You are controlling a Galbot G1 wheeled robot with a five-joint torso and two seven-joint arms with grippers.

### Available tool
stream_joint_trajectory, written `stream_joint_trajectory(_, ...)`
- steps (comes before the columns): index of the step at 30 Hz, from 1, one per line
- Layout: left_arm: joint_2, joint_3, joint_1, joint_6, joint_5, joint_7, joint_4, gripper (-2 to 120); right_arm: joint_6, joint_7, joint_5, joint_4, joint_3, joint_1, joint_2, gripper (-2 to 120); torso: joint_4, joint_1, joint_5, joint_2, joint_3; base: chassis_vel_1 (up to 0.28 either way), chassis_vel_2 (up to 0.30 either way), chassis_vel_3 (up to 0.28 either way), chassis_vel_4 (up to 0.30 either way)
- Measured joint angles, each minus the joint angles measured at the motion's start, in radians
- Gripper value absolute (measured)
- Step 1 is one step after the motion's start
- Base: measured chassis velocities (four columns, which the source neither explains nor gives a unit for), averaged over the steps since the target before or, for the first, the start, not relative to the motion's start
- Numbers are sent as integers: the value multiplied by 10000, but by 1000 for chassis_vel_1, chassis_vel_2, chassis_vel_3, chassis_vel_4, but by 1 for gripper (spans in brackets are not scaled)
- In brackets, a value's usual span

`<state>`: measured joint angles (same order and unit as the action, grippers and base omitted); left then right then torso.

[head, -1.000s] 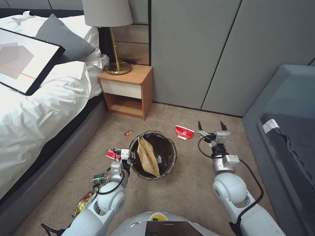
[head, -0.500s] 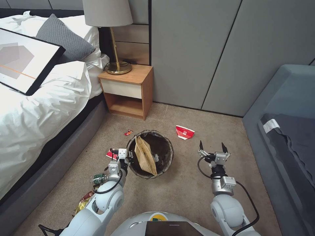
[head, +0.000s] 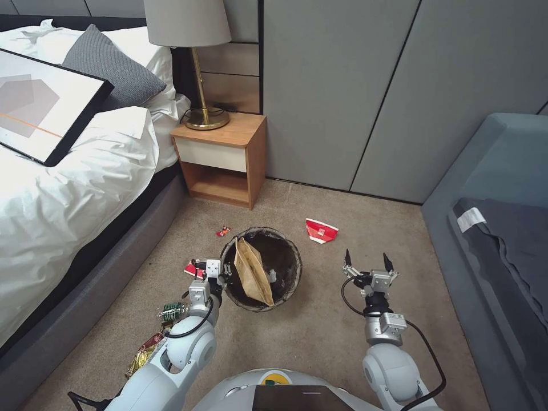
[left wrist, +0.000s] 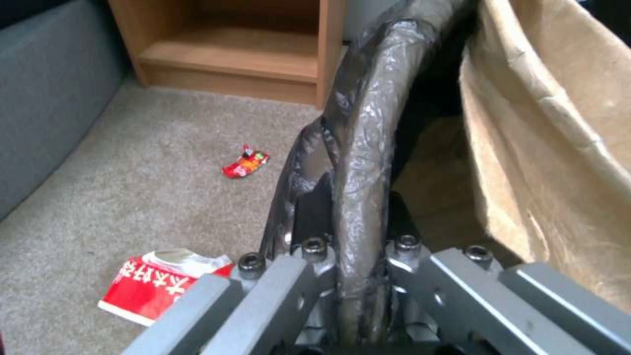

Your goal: Pick up the trash bin, then pick up the garbage from the floor and place it into the trash bin.

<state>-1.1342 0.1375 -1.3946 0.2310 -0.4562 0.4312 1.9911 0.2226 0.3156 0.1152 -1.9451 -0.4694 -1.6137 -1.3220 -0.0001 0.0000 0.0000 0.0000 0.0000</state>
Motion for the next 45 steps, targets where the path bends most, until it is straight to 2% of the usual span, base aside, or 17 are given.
stream_joint_trajectory(8,-20,-33,-31,-7,9,-6,-3,0,106,8,-44,80,-7,-17,-74,100,1,0,-1,0,0,-47,54,52,-49)
stream_joint_trajectory(35,3,18,-72,-69,42,-42,-6,0,44,49,-7,-36,47,69,-103,100,-1,0,-1,0,0,-147,140,145,-149)
stream_joint_trajectory(45,17,38,-128,-108,51,-60,5,0,175,218,-94,4,90,117,-153,100,2,0,0,0,0,-25,27,27,-27)
